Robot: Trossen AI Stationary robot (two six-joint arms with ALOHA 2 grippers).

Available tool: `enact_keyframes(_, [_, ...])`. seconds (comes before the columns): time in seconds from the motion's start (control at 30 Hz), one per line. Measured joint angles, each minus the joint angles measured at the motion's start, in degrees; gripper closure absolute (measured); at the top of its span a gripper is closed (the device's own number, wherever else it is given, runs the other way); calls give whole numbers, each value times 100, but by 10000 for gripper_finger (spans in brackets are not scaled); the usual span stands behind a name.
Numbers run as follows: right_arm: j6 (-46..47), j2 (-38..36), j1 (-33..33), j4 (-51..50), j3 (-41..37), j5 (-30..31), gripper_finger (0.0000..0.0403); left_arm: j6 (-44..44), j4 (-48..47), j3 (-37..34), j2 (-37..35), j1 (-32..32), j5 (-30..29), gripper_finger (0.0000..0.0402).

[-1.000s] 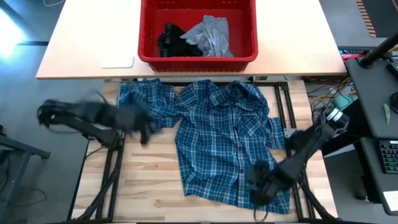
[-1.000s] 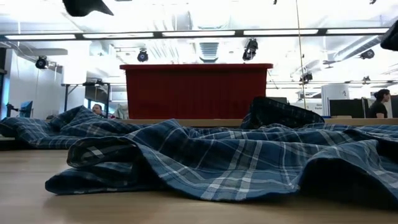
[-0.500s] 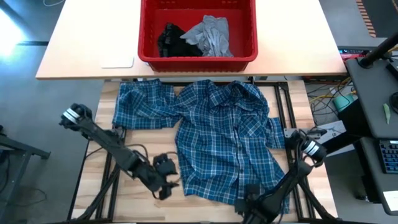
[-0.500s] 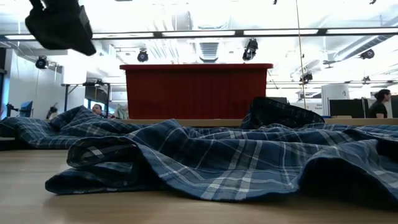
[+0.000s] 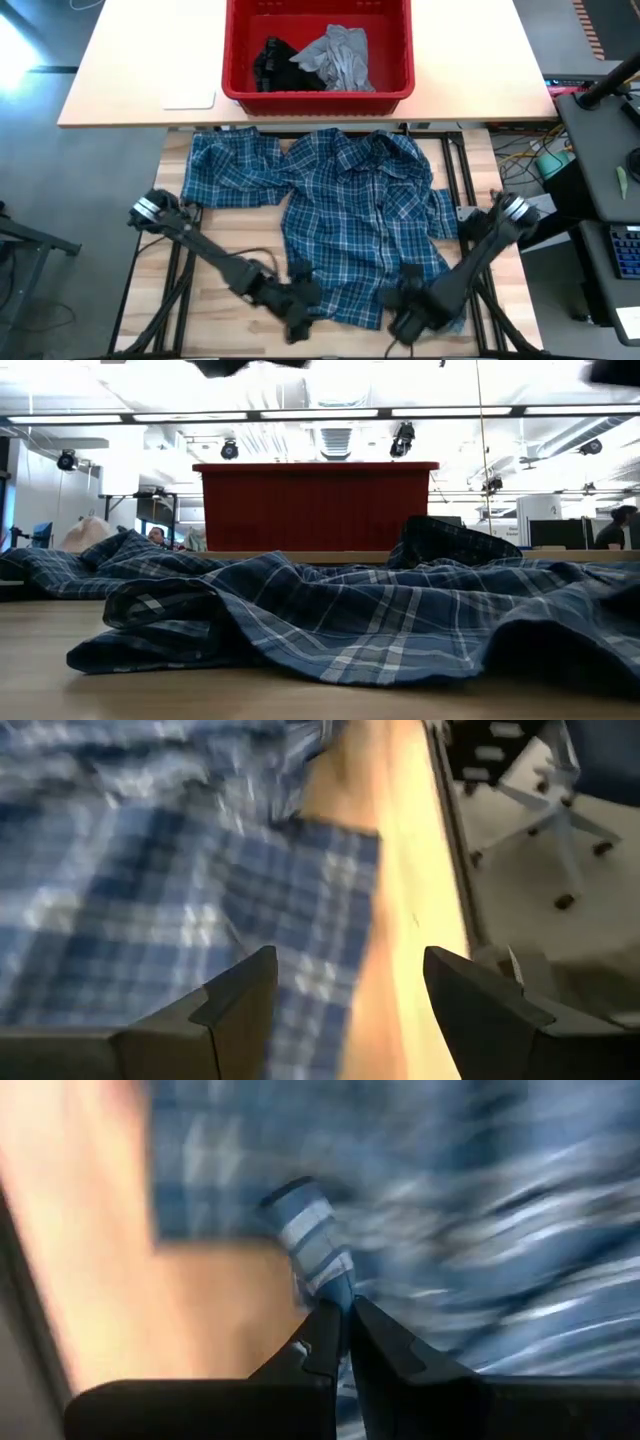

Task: Fold Laundry from Bin
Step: Fold the blue patterned long sleeve shirt

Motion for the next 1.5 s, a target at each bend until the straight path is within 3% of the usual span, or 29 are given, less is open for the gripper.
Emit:
enact_keyframes(0.17, [-103,-1476,-585,-393,7,1570,392,506,-50,674,495,575,59,167])
enact_keyframes(0.33, [-474,-2707,-1199,-1038,9,2700,393,832,-146,889,949,923,827,167])
enact_keyframes(0.47, [-1156,-3402,-1909,-1122,9,3290,393,815,-66,947,1277,927,936,167])
enact_keyframes(0.6, [-2164,-3713,-2827,-1100,-25,3469,393,425,-7,947,1577,972,797,167])
enact_keyframes(0.77, [-3308,-3732,-4097,-658,-390,3132,393,73,485,951,1912,971,902,167])
enact_keyframes(0.87, [-3659,-3648,-4739,86,-888,2074,381,-333,513,951,2132,962,931,167])
enact_keyframes(1.0, [-3440,-3351,-5160,644,-1605,469,331,-896,-150,971,2305,967,835,167])
enact_keyframes(1.1, [-3058,-3240,-4901,793,-1995,-551,280,-1319,-1359,983,2235,930,634,167])
enact_keyframes(1.2, [-2454,-3297,-3952,1197,-2378,-1068,238,-1626,-2333,975,2141,740,525,167])
enact_keyframes(1.37, [-802,-3285,-1794,2119,-2788,-504,211,-1916,-2824,944,2069,144,487,167])
enact_keyframes(1.5, [-76,-2510,-459,3545,-2896,49,217,-2300,-2806,937,2075,-233,508,167])
